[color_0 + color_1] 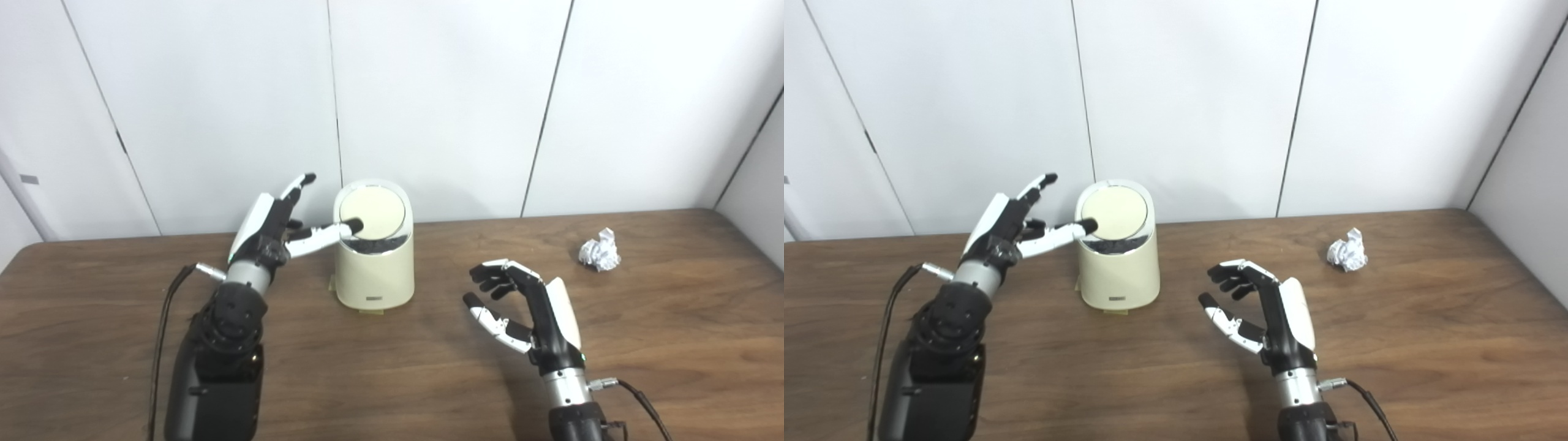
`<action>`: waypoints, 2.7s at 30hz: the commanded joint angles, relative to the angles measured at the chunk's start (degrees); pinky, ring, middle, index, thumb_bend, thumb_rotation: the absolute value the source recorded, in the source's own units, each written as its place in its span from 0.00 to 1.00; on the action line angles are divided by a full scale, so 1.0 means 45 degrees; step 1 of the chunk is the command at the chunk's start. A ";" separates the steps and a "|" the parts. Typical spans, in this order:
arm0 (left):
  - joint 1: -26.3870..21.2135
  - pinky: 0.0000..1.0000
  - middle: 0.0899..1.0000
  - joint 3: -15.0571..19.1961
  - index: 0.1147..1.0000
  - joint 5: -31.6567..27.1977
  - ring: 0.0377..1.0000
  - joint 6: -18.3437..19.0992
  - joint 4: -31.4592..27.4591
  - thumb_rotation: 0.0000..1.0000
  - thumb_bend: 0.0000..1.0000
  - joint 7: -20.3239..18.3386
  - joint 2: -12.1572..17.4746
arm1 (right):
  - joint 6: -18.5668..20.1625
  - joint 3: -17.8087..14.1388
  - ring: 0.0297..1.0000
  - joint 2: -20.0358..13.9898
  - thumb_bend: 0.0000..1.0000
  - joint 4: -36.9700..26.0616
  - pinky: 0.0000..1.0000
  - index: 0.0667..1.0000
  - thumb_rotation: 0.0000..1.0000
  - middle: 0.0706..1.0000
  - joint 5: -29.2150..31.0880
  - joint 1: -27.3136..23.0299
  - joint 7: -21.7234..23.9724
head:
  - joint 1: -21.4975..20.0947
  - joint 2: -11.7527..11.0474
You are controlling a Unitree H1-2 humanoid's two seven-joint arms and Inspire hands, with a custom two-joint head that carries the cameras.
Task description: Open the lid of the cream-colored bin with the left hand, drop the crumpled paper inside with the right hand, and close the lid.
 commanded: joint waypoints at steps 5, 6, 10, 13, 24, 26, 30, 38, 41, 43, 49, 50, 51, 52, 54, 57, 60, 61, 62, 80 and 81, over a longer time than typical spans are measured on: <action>-0.1180 0.99 1.00 -0.0737 1.00 0.1387 1.00 0.0047 0.0376 0.54 0.88 -0.0051 0.0349 | -0.0194 0.0022 0.55 -0.0085 0.24 0.0876 0.46 0.56 0.32 0.57 -0.0194 0.0385 -0.0189 | -0.0078 0.0001; -0.1239 0.99 1.00 -0.0845 1.00 0.1456 1.00 0.0047 0.0468 0.52 0.87 0.0015 0.0405 | -0.0149 0.0019 0.55 -0.0066 0.24 0.0843 0.46 0.56 0.31 0.57 -0.0185 0.0393 -0.0173 | -0.0094 0.0013; -0.1526 1.00 1.00 -0.1357 1.00 0.1964 1.00 0.0045 0.0975 0.51 0.86 0.0296 0.0601 | -0.0062 0.0031 0.55 -0.0078 0.24 0.0808 0.47 0.57 0.34 0.57 -0.0305 0.0393 -0.0213 | -0.0096 0.0047; -0.1695 1.00 1.00 -0.1560 1.00 0.2177 1.00 0.0045 0.1312 0.51 0.86 0.0406 0.0671 | -0.0122 0.0016 0.55 -0.0050 0.24 0.0864 0.46 0.57 0.34 0.57 -0.0219 0.0365 -0.0250 | -0.0135 0.0037; -0.2024 1.00 1.00 -0.1814 1.00 0.2159 1.00 0.0043 0.2238 0.52 0.87 0.0890 0.0842 | -0.0145 0.0075 0.55 0.0008 0.24 0.0932 0.46 0.56 0.34 0.57 -0.0314 0.0349 -0.0359 | -0.0209 0.0059; -0.2077 1.00 1.00 -0.1846 1.00 0.2149 1.00 0.0042 0.2435 0.54 0.87 0.0985 0.0883 | -0.0150 0.0091 0.55 0.0009 0.24 0.0933 0.46 0.56 0.34 0.57 -0.0350 0.0350 -0.0380 | -0.0219 0.0060; -0.2239 1.00 1.00 -0.1846 1.00 0.1898 1.00 0.0028 0.2982 0.57 0.89 0.1301 0.1000 | -0.0041 0.0098 0.55 0.0031 0.24 0.0912 0.47 0.56 0.34 0.57 -0.0304 0.0352 -0.0330 | -0.0238 0.0064; -0.2510 1.00 1.00 -0.2043 1.00 0.1589 1.00 0.0012 0.3886 0.58 0.90 0.1995 0.1342 | -0.0004 0.0129 0.55 0.0071 0.25 0.0944 0.47 0.56 0.30 0.57 -0.0311 0.0337 -0.0377 | -0.0286 0.0048; -0.2535 1.00 1.00 -0.2121 1.00 0.1521 1.00 0.0024 0.4060 0.57 0.89 0.2105 0.1420 | 0.0090 0.0163 0.56 0.0078 0.25 0.0837 0.47 0.56 0.30 0.57 -0.0302 0.0380 -0.0280 | -0.0299 0.0062; -0.2535 1.00 1.00 -0.2133 1.00 0.1474 1.00 0.0030 0.4149 0.56 0.90 0.2144 0.1442 | 0.0126 0.0191 0.56 0.0074 0.24 0.0786 0.48 0.57 0.30 0.58 -0.0317 0.0398 -0.0247 | -0.0312 0.0067; -0.2517 1.00 1.00 -0.2126 1.00 0.1332 1.00 0.0041 0.4356 0.53 0.90 0.2208 0.1416 | 0.0115 0.0213 0.56 0.0093 0.25 0.0768 0.48 0.57 0.26 0.58 -0.0284 0.0411 -0.0259 | -0.0344 0.0099; -0.2518 1.00 1.00 -0.2113 1.00 0.1368 1.00 0.0044 0.4388 0.54 0.91 0.2218 0.1388 | 0.0127 0.0219 0.56 0.0094 0.25 0.0759 0.48 0.57 0.26 0.58 -0.0313 0.0410 -0.0270 | -0.0339 0.0103; -0.2521 1.00 1.00 -0.2119 1.00 0.1429 1.00 0.0045 0.4405 0.54 0.92 0.2201 0.1372 | 0.0143 0.0222 0.56 0.0092 0.25 0.0752 0.48 0.57 0.26 0.58 -0.0324 0.0409 -0.0266 | -0.0339 0.0103; -0.2527 1.00 1.00 -0.2139 1.00 0.1453 1.00 0.0046 0.4421 0.54 0.92 0.2193 0.1374 | 0.0123 0.0227 0.56 0.0090 0.25 0.0767 0.48 0.57 0.26 0.57 -0.0340 0.0402 -0.0285 | -0.0341 0.0100; -0.2534 1.00 1.00 -0.2203 1.00 0.1457 1.00 0.0044 0.4431 0.55 0.91 0.2197 0.1396 | 0.0030 0.0227 0.56 0.0101 0.25 0.0827 0.47 0.56 0.26 0.57 -0.0338 0.0379 -0.0347 | -0.0346 0.0103; -0.2563 1.00 1.00 -0.2230 1.00 0.1420 1.00 0.0042 0.4468 0.54 0.91 0.2261 0.1393 | 0.0084 0.0240 0.56 0.0092 0.24 0.0837 0.48 0.56 0.27 0.57 -0.0374 0.0354 -0.0329 | -0.0364 0.0085; -0.2601 1.00 1.00 -0.2283 1.00 0.1387 1.00 0.0040 0.4506 0.54 0.91 0.2281 0.1414 | 0.0075 0.0250 0.56 0.0072 0.24 0.0858 0.48 0.56 0.28 0.57 -0.0440 0.0334 -0.0367 | -0.0356 0.0063; -0.2609 1.00 1.00 -0.2315 1.00 0.1385 1.00 0.0038 0.4503 0.54 0.91 0.2299 0.1424 | -0.0020 0.0250 0.56 0.0066 0.24 0.0912 0.48 0.56 0.28 0.57 -0.0442 0.0317 -0.0419 | -0.0351 0.0058; -0.2614 1.00 1.00 -0.2338 1.00 0.1383 1.00 0.0038 0.4501 0.55 0.91 0.2315 0.1432 | -0.0083 0.0250 0.56 0.0062 0.25 0.0949 0.48 0.56 0.28 0.57 -0.0440 0.0306 -0.0454 | -0.0347 0.0059; -0.2602 1.00 1.00 -0.2622 1.00 0.1350 1.00 0.0034 0.4300 0.52 0.95 0.2458 0.1463 | 0.0166 0.0299 0.56 0.0097 0.25 0.0846 0.47 0.56 0.28 0.57 -0.0441 0.0303 -0.0367 | -0.0372 0.0085; -0.2599 1.00 1.00 -0.2656 1.00 0.1351 1.00 0.0027 0.4283 0.51 0.95 0.2489 0.1475 | 0.0194 0.0302 0.56 0.0101 0.25 0.0832 0.48 0.56 0.29 0.57 -0.0445 0.0306 -0.0359 | -0.0365 0.0090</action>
